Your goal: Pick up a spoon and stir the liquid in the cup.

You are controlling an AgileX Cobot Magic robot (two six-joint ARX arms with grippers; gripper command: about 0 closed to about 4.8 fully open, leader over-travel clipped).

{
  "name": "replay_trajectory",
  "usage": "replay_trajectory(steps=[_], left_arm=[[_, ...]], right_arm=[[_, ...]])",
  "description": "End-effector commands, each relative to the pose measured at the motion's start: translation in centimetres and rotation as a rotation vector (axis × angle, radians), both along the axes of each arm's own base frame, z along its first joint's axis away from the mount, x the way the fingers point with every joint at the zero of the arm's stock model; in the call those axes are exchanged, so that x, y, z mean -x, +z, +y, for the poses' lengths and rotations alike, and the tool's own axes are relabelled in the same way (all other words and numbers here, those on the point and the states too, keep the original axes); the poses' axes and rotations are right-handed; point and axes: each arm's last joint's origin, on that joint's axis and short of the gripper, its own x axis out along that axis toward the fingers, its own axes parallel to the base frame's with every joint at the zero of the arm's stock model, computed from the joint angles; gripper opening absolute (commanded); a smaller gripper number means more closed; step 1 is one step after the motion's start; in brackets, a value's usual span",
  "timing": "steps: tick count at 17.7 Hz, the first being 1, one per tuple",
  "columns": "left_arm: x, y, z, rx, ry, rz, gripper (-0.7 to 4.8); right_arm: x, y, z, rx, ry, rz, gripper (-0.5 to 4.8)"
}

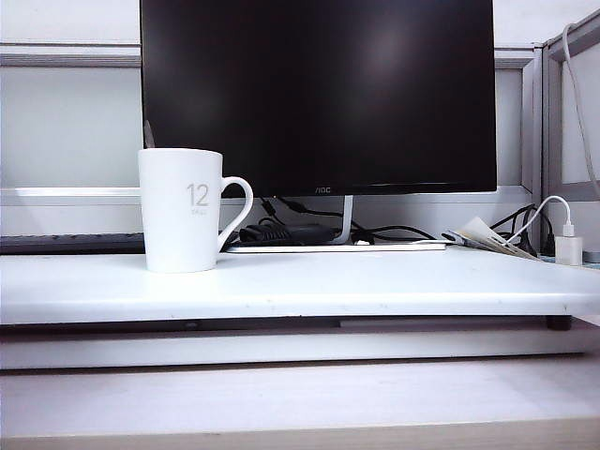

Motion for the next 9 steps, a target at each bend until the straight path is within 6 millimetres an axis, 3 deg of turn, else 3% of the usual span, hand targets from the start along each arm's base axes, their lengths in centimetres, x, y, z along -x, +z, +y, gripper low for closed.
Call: replay_trajectory(steps=[1,9], left_arm=[[-0.01,0.09,-0.01,-0.001,-0.005,-0.008,0.21],[-0.03,0.82,0.00,-0.004,-0.004,-0.080,0.21]], right_arm=[[-0.04,-0.08,0.00,-0.003,-0.003,-0.009,0.00],[-0.04,-0.08,0.01,-0.003,-0.003,-0.009,0.00]])
